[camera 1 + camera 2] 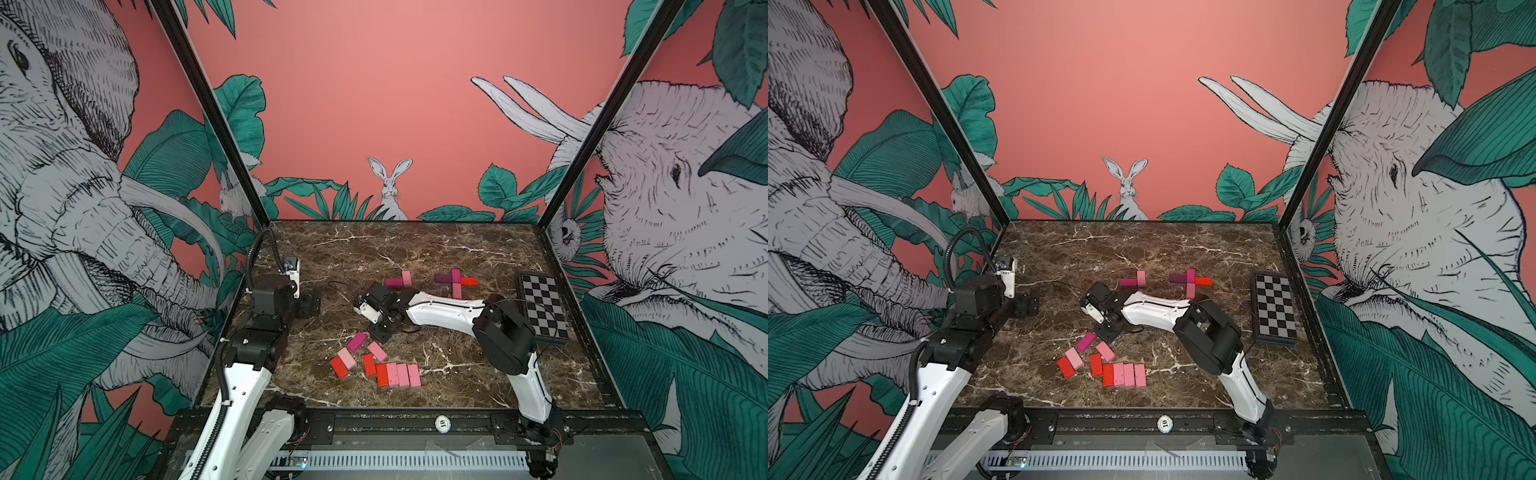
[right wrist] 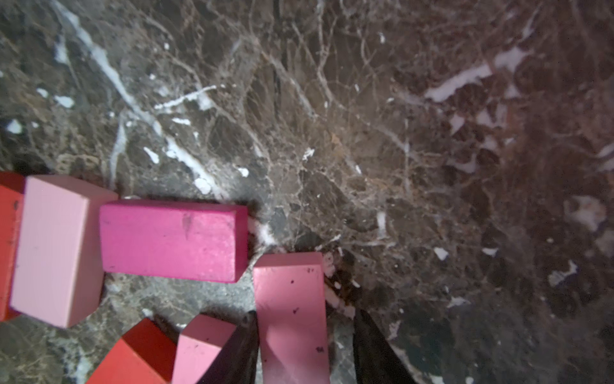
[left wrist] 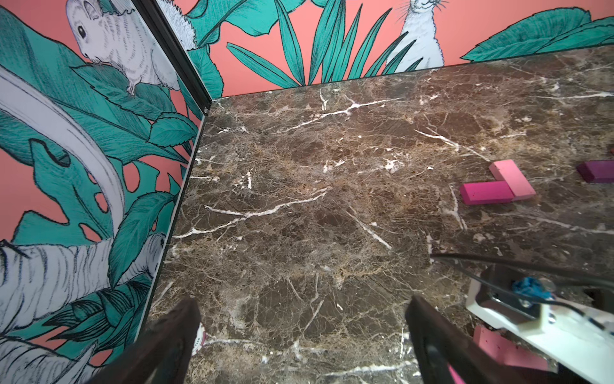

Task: Assemble the letter t with building blocks
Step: Pick up the building block from the center of the board, then assemble the building block at the center of the board.

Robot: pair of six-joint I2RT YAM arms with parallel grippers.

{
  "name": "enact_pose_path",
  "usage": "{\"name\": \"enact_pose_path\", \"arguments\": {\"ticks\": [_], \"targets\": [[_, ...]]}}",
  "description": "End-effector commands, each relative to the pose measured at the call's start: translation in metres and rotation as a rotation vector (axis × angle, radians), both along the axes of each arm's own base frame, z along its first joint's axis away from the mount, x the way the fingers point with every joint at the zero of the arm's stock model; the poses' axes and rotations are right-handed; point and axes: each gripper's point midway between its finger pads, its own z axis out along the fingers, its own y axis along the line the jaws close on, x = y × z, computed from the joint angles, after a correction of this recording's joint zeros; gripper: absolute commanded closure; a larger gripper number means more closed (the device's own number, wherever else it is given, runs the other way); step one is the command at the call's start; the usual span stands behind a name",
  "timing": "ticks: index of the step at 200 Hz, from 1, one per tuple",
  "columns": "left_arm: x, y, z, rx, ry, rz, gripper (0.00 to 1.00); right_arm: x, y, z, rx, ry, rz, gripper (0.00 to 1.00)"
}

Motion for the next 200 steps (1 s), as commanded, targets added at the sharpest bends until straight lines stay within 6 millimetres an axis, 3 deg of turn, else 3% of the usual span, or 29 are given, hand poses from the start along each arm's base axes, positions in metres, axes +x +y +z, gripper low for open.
{"name": "enact_pose_path", "arguments": {"ticks": [1,35,66,132,143,200], "targets": [[0.0,-0.004,0.002,-0.011,-0.024,-0.03,0.01,0.0,-0.003,-0.005,-0.041,-0.008,0.006,0.6],[-0.001,-0.015,0.004,-0.034,-0.036,-0.086,0.01,0.0,-0.013,-0.006,-0.072,-0.007,0.024,0.73],[-0.001,-0.021,0.004,-0.044,-0.035,-0.119,0.01,0.001,-0.03,0.006,-0.07,0.007,0.065,0.85],[-0.002,-0.053,0.0,-0.117,-0.007,-0.289,0.01,0.014,-0.096,0.043,-0.057,0.011,0.258,0.95],[-0.001,-0.055,0.0,-0.122,-0.006,-0.301,0.01,0.024,-0.105,0.048,-0.057,-0.035,0.288,1.0],[-0.009,-0.081,0.0,-0.184,-0.018,-0.457,0.03,0.084,-0.145,0.071,-0.151,-0.168,0.441,1.0]]}}
